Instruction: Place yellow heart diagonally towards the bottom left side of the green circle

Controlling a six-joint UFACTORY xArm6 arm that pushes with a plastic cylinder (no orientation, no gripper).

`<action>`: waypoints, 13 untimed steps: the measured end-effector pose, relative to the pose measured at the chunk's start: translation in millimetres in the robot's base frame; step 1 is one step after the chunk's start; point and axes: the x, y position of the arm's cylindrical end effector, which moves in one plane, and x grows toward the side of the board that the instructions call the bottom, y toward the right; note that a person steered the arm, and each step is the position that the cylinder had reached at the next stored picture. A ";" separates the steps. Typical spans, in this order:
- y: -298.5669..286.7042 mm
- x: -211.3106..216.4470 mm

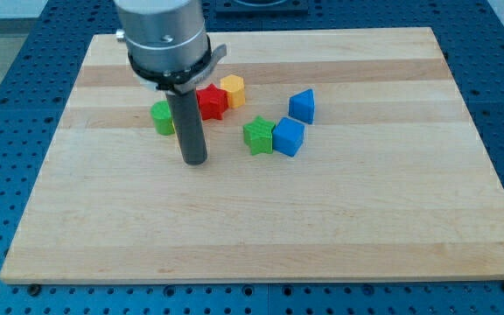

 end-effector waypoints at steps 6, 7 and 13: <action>22.2 -94.1; 17.6 -88.2; -38.5 -16.1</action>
